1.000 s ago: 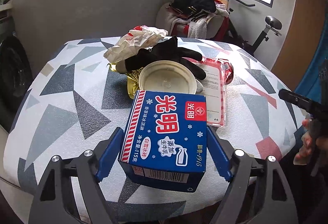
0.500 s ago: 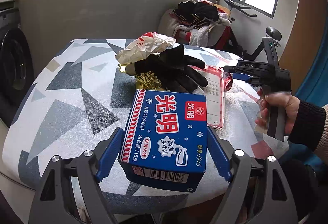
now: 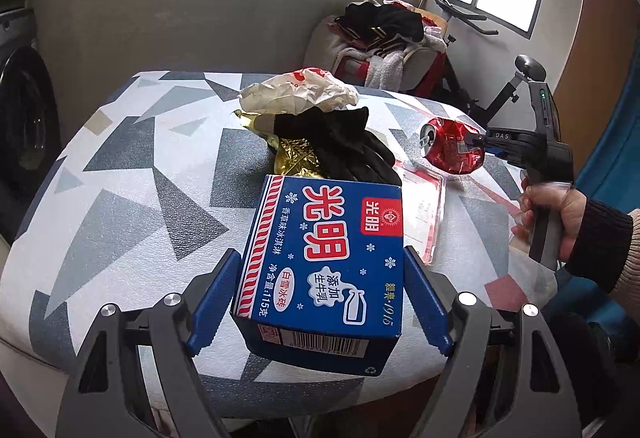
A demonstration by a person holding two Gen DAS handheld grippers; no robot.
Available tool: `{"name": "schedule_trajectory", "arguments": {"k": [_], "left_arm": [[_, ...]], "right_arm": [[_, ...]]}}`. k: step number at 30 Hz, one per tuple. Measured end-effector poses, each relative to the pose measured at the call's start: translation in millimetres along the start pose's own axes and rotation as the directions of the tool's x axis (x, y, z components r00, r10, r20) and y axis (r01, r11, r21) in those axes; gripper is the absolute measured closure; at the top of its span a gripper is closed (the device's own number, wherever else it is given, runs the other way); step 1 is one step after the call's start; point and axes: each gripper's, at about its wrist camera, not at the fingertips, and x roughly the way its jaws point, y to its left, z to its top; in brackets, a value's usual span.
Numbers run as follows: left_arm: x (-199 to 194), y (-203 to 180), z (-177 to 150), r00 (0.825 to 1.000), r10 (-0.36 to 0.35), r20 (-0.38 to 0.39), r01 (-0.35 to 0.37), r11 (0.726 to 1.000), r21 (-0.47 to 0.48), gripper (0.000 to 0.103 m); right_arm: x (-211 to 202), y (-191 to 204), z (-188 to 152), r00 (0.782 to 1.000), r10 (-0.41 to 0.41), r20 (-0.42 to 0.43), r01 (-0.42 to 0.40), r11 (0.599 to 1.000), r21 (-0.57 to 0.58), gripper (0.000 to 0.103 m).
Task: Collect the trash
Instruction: 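Grasp the crushed red soda can with the right gripper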
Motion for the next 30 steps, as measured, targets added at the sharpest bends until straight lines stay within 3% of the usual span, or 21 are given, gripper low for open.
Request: {"name": "schedule_trajectory", "arguments": {"k": [6, 14, 24, 30], "left_arm": [[-11, -12, 2, 1.000, -0.017, 0.020, 0.017, 1.000, 0.023, 0.025], [-38, -48, -18, 0.998, -0.058, 0.028, 0.055, 0.993, 0.105, 0.025], [-51, -82, -89, 0.993, -0.086, -0.085, 0.097, 0.984, 0.148, 0.025], [-50, -95, -108, 0.984, -0.111, -0.140, 0.137, 0.972, 0.192, 0.023]], "right_arm": [[-42, -20, -8, 0.997, 0.060, 0.040, -0.059, 0.998, -0.020, 0.079], [-102, -6, -52, 0.984, 0.170, 0.057, -0.162, 0.979, -0.121, 0.079], [-153, -1, -101, 0.967, 0.243, 0.069, -0.232, 0.962, -0.141, 0.079], [-168, -7, -120, 0.967, 0.249, 0.058, -0.240, 0.962, -0.131, 0.079]]}}
